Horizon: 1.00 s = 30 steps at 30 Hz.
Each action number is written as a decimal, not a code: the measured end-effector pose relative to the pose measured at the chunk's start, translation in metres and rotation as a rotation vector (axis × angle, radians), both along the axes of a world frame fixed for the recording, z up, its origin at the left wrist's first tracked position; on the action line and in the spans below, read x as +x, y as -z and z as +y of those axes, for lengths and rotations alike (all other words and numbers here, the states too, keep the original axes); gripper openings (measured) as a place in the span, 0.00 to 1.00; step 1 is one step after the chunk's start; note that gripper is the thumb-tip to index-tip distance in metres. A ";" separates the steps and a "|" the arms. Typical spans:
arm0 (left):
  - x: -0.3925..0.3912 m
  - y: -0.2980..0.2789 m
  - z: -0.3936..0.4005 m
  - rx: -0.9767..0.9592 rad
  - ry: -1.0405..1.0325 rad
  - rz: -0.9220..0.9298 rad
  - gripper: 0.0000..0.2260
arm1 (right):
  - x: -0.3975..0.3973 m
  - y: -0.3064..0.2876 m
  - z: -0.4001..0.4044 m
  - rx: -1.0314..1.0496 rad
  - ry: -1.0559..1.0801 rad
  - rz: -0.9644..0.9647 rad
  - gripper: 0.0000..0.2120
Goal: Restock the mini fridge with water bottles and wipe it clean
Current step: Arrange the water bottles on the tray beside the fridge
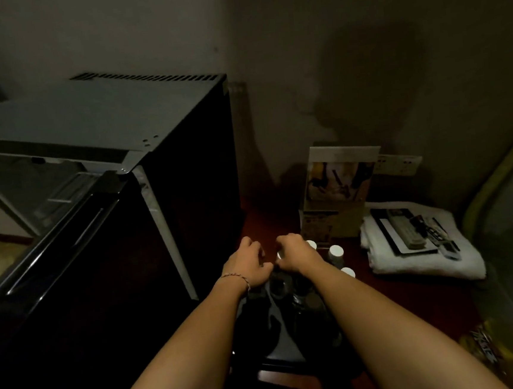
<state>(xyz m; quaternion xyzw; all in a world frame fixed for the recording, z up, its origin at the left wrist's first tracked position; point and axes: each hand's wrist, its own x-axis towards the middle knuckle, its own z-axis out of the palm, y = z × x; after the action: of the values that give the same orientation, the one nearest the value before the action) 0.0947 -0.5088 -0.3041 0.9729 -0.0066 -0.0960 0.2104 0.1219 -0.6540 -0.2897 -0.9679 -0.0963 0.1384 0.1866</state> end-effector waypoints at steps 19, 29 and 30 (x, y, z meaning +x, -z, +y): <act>-0.036 -0.040 0.010 0.016 0.015 -0.027 0.28 | -0.047 -0.053 -0.001 -0.065 0.080 0.001 0.27; -0.137 -0.077 -0.019 -0.004 0.068 -0.096 0.25 | -0.168 -0.094 -0.029 -0.118 0.221 -0.039 0.23; -0.148 -0.079 -0.018 -0.004 0.070 -0.098 0.25 | -0.181 -0.098 -0.032 -0.106 0.230 -0.042 0.23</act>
<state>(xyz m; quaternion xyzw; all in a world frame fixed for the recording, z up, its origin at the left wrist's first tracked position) -0.0535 -0.5272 -0.2250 0.9752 -0.0510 -0.0556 0.2083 -0.0590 -0.6865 -0.1913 -0.9837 0.0188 0.1005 0.1476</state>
